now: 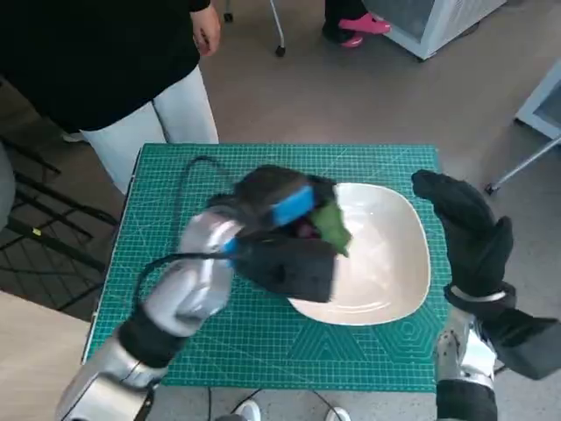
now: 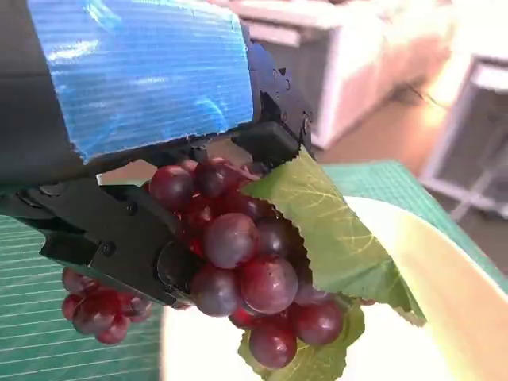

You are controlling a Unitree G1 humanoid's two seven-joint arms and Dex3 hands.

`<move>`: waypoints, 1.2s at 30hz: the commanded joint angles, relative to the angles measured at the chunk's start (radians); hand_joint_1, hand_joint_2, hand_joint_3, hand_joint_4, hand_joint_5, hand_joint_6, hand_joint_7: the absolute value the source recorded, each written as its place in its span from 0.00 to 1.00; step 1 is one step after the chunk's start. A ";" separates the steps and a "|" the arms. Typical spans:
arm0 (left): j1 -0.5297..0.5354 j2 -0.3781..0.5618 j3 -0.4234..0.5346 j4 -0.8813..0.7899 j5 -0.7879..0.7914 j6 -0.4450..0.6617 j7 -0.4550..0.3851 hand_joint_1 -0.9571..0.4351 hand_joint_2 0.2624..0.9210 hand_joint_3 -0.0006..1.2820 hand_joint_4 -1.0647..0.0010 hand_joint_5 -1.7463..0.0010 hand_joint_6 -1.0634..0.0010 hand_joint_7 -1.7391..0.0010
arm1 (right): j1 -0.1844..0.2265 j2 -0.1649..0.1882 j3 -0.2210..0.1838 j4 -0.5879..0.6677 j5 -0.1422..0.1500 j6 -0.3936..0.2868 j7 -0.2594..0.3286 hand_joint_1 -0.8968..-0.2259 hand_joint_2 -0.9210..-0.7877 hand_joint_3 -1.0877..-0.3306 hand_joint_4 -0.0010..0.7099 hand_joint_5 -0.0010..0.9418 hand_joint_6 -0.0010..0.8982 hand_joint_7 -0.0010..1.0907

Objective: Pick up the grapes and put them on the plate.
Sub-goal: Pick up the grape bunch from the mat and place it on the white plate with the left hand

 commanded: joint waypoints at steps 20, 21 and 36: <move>-0.220 -0.205 -0.069 0.361 -0.014 -0.055 0.054 0.69 1.00 0.11 0.50 0.18 0.41 0.39 | 0.083 -0.004 0.007 -0.104 -0.043 0.049 -0.094 0.57 0.00 0.56 0.46 0.00 0.30 0.00; -0.221 -0.207 -0.069 0.365 -0.014 -0.056 0.057 0.69 1.00 0.12 0.50 0.20 0.43 0.35 | 0.084 -0.004 0.007 -0.106 -0.044 0.050 -0.096 0.57 0.00 0.56 0.46 0.00 0.30 0.00; -0.204 -0.218 -0.065 0.383 -0.030 -0.045 0.051 0.71 0.99 0.18 0.54 0.21 0.55 0.27 | 0.100 0.002 0.018 -0.142 -0.068 0.068 -0.143 0.59 0.00 0.54 0.45 0.00 0.29 0.00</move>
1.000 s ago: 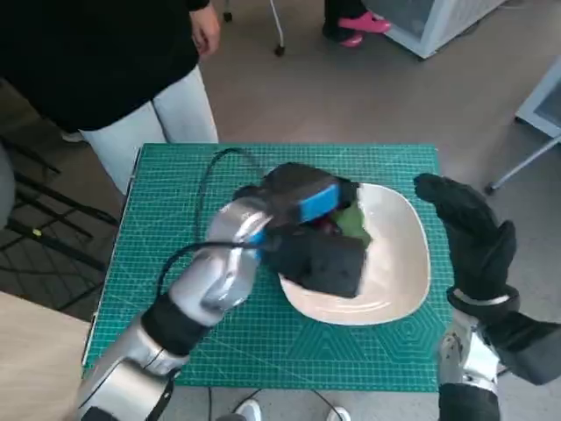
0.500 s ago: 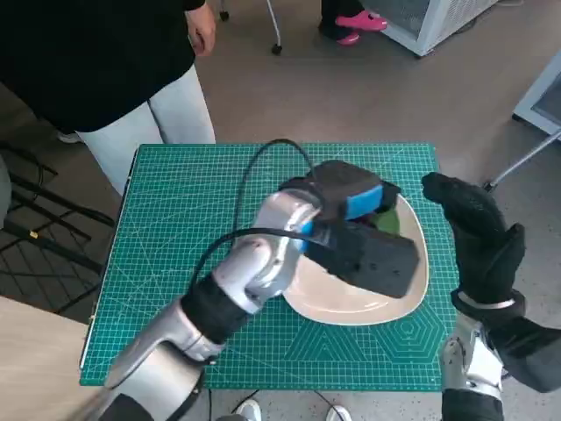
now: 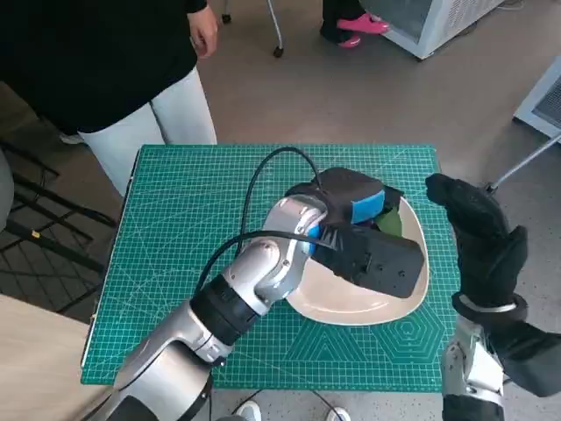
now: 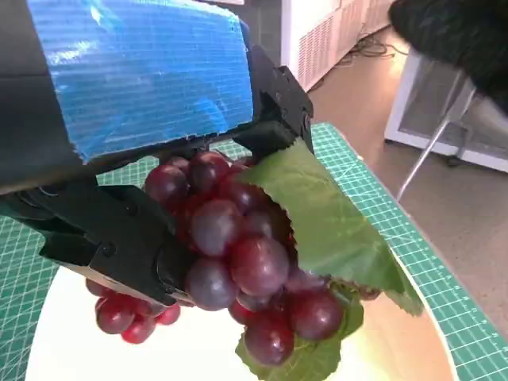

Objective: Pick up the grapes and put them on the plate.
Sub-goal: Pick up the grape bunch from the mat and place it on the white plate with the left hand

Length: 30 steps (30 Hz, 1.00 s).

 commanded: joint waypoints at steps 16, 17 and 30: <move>-0.001 0.012 -0.002 0.028 -0.090 -0.013 -0.083 0.53 0.71 0.09 0.87 0.88 0.84 0.99 | 0.023 -0.002 0.016 0.013 -0.015 0.017 -0.011 0.58 0.00 0.54 0.45 0.00 0.29 0.00; 0.001 0.015 -0.003 0.026 -0.090 -0.016 -0.083 0.49 0.72 0.07 0.90 0.91 0.85 1.00 | 0.022 -0.002 0.017 0.014 -0.014 0.016 -0.010 0.58 0.00 0.54 0.45 0.00 0.29 0.00; 0.070 0.098 0.045 -0.029 -0.130 -0.125 -0.012 0.33 0.89 0.02 0.98 1.00 0.88 1.00 | 0.018 -0.005 0.019 0.023 -0.005 0.018 0.002 0.57 0.00 0.55 0.46 0.00 0.29 0.00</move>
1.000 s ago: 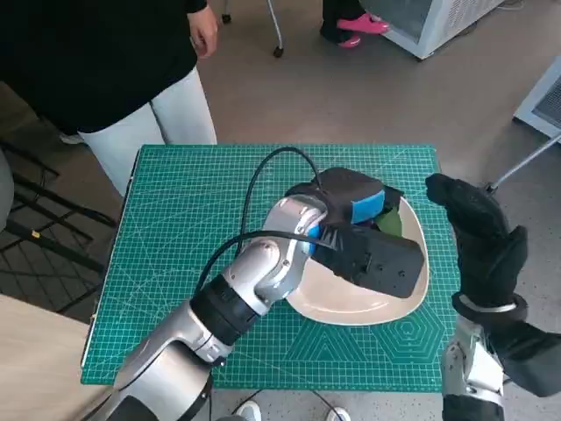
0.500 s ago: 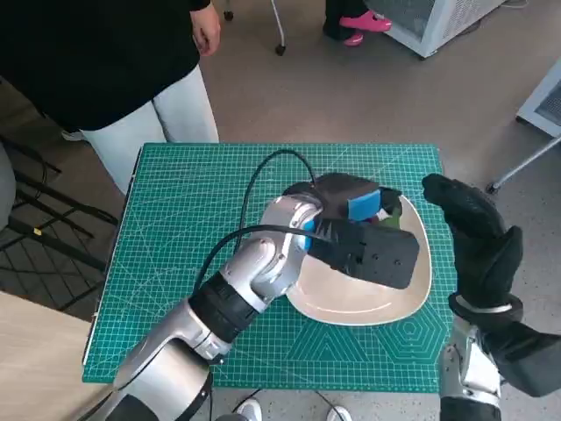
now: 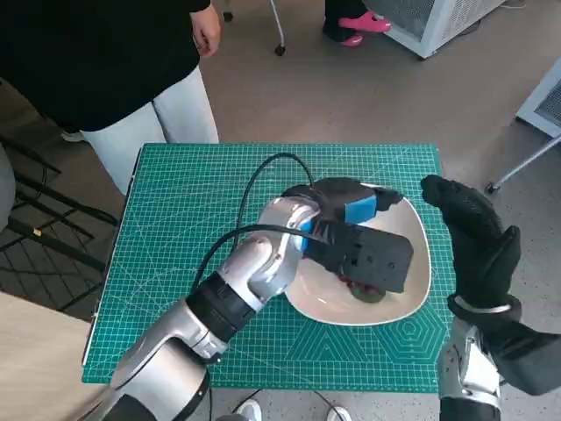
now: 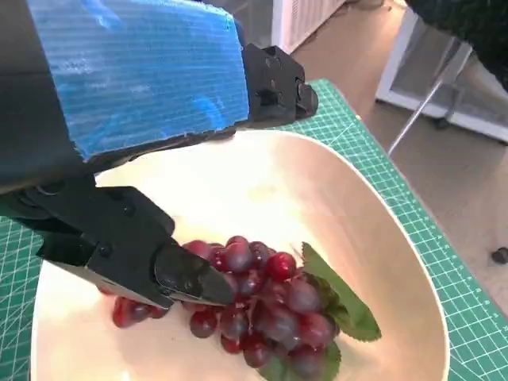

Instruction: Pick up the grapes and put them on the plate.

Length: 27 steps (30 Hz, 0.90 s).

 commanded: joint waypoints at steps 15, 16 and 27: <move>0.255 0.170 0.386 -0.092 -0.416 -0.390 0.084 0.33 1.00 0.06 0.95 0.99 0.87 1.00 | 0.008 -0.005 0.008 0.015 0.007 0.008 0.015 0.58 0.00 0.56 0.46 0.00 0.29 0.00; 0.271 0.167 0.417 -0.082 -0.457 -0.421 0.085 0.32 1.00 0.07 0.94 0.99 0.87 0.99 | 0.008 -0.005 0.008 0.016 0.007 0.007 0.015 0.58 0.00 0.56 0.46 0.00 0.29 0.00; 0.442 0.103 0.655 -0.087 -0.857 -0.588 -0.008 0.34 1.00 0.25 0.89 0.99 0.85 0.99 | 0.004 0.002 0.014 0.028 0.011 -0.004 0.020 0.55 0.00 0.58 0.47 0.00 0.30 0.00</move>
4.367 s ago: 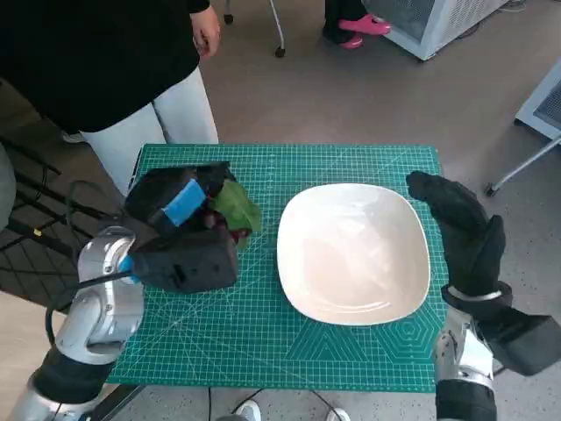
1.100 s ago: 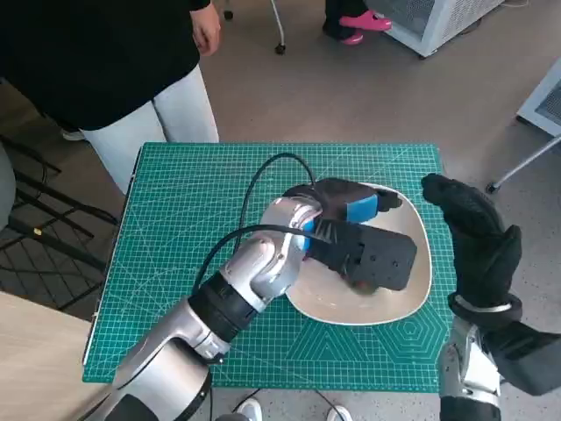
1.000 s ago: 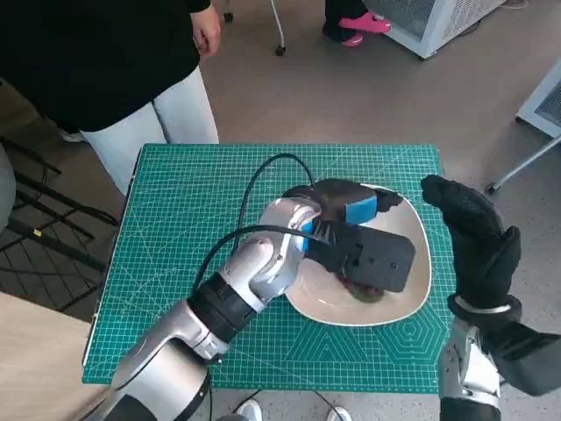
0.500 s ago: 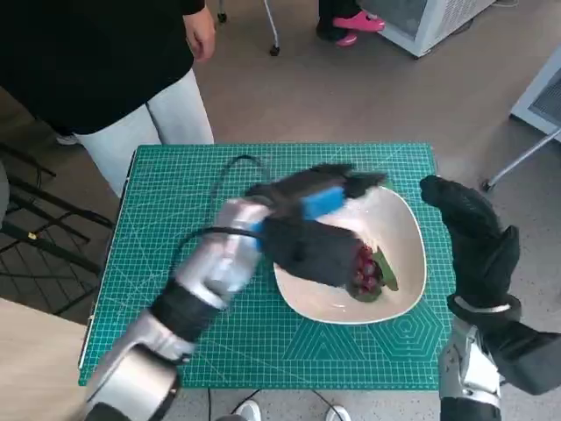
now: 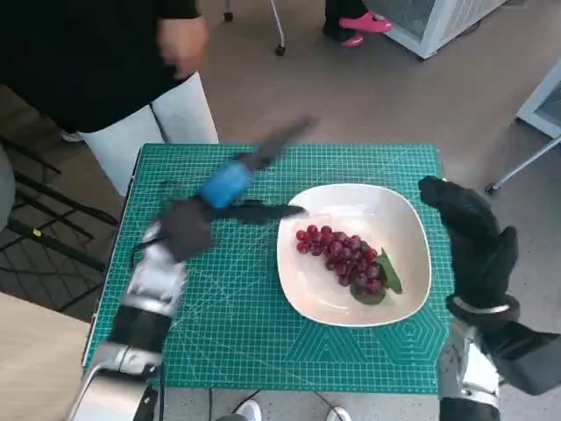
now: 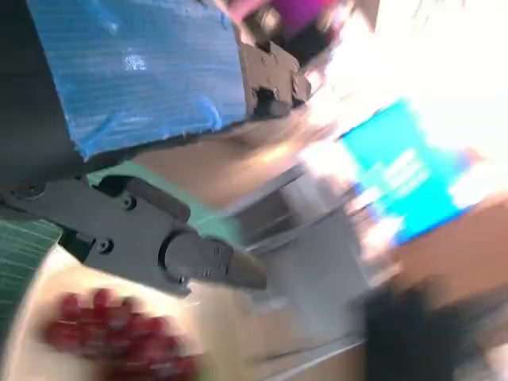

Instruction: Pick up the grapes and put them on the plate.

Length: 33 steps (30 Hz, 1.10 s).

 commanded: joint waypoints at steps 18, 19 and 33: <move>0.267 -0.044 0.120 -0.201 -0.160 -0.128 -0.010 0.53 1.00 0.24 0.91 0.99 0.88 0.99 | -0.013 0.005 0.010 0.064 0.005 -0.023 0.022 0.54 0.00 0.60 0.47 0.00 0.30 0.01; 0.274 -0.043 0.119 -0.206 -0.150 -0.137 -0.003 0.54 1.00 0.24 0.90 0.99 0.88 0.99 | -0.014 0.005 0.010 0.066 0.004 -0.023 0.022 0.54 0.00 0.60 0.47 0.00 0.30 0.01; 0.346 -0.038 0.111 -0.259 -0.090 -0.192 0.063 0.65 1.00 0.24 0.81 0.98 0.81 0.97 | -0.024 -0.003 0.009 0.088 0.008 -0.025 0.031 0.54 0.00 0.62 0.48 0.01 0.31 0.01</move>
